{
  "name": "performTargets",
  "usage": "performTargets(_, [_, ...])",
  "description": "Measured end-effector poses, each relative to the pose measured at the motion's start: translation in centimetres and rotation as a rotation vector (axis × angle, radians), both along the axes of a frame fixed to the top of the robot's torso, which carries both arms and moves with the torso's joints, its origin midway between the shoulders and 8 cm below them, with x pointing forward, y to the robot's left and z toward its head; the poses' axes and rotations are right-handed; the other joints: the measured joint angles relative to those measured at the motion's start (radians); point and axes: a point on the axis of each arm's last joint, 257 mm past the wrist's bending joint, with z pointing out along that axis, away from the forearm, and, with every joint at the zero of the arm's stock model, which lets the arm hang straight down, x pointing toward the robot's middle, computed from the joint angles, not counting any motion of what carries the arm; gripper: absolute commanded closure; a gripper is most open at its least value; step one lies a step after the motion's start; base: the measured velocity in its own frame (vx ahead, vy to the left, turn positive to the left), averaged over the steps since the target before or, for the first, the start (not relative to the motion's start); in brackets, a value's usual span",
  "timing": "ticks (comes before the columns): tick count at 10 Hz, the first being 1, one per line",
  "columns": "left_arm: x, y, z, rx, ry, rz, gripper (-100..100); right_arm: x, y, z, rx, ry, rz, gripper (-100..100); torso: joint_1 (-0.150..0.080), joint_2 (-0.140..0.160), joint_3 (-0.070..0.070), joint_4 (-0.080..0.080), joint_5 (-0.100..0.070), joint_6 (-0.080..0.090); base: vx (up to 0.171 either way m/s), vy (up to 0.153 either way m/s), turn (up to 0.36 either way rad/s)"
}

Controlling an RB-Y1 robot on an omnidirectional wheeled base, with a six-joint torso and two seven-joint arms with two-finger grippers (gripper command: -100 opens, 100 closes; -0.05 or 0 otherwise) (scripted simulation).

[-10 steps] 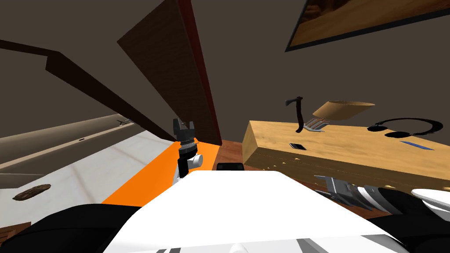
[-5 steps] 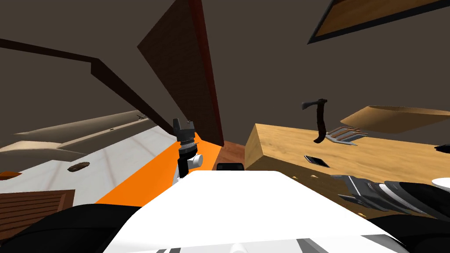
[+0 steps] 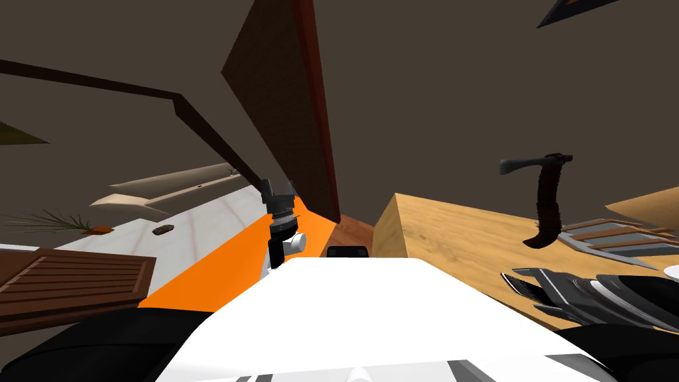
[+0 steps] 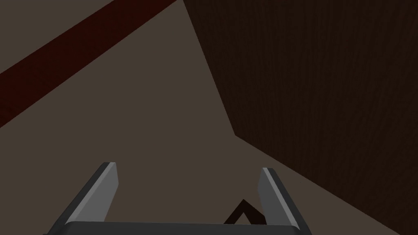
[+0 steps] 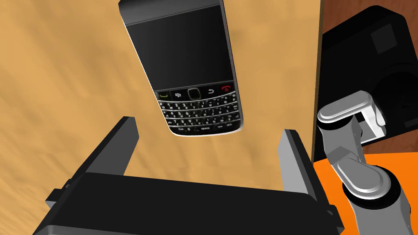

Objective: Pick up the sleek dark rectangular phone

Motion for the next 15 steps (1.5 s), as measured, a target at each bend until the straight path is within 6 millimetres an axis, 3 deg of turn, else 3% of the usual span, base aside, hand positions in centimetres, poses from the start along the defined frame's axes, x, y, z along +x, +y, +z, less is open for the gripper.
performTargets(1, [0.0, 0.0, 0.0, 0.000, 0.000, 0.000, 0, 0.0, 0.0, 0.0, 0.000, 0.000, 0.000, -100, 0.002, 0.005, 0.003, 0.001, 0.001, 0.000, -0.027, -0.012, 0.236])
performTargets(5, [0.0, 0.0, 0.0, 0.000, 0.000, 0.000, 0, -2.4, 0.1, -1.9, 0.002, -0.007, -0.062, -100, 0.002, 0.013, 0.008, 0.003, 0.001, 0.000, -0.051, -0.019, 0.127])
performTargets(6, [0.0, 0.0, 0.0, 0.000, 0.000, 0.000, 0, -2.5, 0.1, -2.0, 0.001, -0.008, -0.064, 100, 0.003, 0.011, 0.007, 0.003, 0.001, 0.001, -0.006, -0.001, -0.016])
performTargets(10, [0.0, 0.0, 0.0, 0.000, 0.000, 0.000, 0, -2.6, 0.1, -2.0, 0.002, -0.007, -0.062, 100, 0.003, 0.009, 0.005, 0.003, 0.001, 0.001, -0.001, 0.000, 0.004])
performTargets(11, [0.0, 0.0, 0.0, 0.000, 0.000, 0.000, 0, -2.6, 0.1, -2.0, 0.002, -0.007, -0.062, 0, 0.003, 0.009, 0.005, 0.003, 0.001, 0.001, 0.000, 0.000, 0.000])
performTargets(12, [0.0, 0.0, 0.0, 0.000, 0.000, 0.000, 0, -2.6, 0.1, -2.0, 0.002, -0.007, -0.062, 100, 0.003, 0.009, 0.005, 0.003, 0.001, 0.001, 0.041, 0.012, -0.202])
performTargets(15, [0.0, 0.0, 0.0, 0.000, 0.000, 0.000, 0, -0.7, -0.1, -0.7, -0.003, -0.003, -0.017, 100, 0.006, 0.006, 0.004, 0.002, 0.002, 0.002, 0.057, 0.026, -0.183])
